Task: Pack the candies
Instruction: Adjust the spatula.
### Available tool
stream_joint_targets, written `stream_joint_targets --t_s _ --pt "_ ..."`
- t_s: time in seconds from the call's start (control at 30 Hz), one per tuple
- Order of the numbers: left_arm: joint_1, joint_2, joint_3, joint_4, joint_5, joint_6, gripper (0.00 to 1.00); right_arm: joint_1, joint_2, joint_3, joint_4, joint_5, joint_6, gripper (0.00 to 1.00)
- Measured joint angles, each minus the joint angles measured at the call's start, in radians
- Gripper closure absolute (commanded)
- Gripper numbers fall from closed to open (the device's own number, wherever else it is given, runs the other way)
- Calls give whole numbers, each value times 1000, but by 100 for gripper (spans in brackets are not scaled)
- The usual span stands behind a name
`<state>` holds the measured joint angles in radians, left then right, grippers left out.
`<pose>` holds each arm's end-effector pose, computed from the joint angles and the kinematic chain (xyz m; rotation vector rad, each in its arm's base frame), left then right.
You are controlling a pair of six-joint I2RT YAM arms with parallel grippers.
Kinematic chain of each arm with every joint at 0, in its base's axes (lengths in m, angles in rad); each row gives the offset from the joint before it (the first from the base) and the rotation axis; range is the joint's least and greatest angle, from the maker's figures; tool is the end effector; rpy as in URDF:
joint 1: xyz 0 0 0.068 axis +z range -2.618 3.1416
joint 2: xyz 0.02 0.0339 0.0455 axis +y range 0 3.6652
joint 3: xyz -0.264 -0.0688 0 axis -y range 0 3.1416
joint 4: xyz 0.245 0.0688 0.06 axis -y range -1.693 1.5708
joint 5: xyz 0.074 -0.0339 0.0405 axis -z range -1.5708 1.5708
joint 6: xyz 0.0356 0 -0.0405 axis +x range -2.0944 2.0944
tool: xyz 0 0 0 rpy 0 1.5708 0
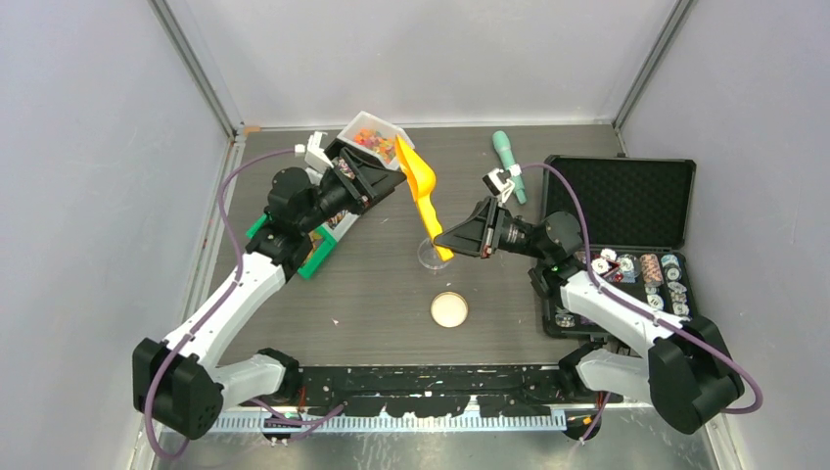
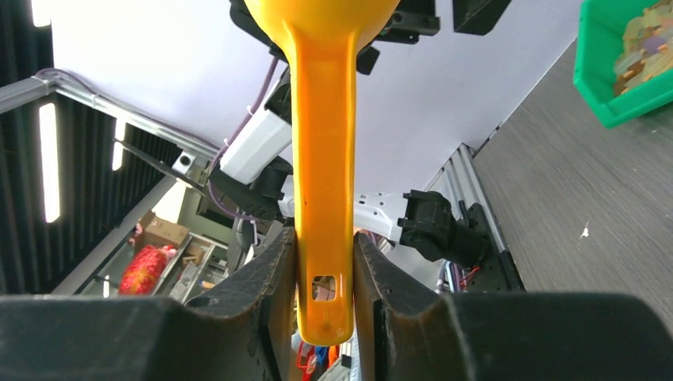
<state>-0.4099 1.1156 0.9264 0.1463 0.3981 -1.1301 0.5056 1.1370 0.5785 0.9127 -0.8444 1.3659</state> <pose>0.2353 -0.1173 0.3589 -0.3089 1.8084 -1.4621 0.1972 0.1396 0.3080 -0.2396 1.6670 2.0132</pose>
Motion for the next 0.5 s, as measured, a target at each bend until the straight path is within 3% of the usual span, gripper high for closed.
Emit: stream_joint_targets --t_s 0.27,0.5 --pt "0 45 -64 190 42 -99 32 29 35 -7 46 -7 26 92" --pt "1 69 -88 291 71 -153 72 43 42 -11 34 -5 17 90"
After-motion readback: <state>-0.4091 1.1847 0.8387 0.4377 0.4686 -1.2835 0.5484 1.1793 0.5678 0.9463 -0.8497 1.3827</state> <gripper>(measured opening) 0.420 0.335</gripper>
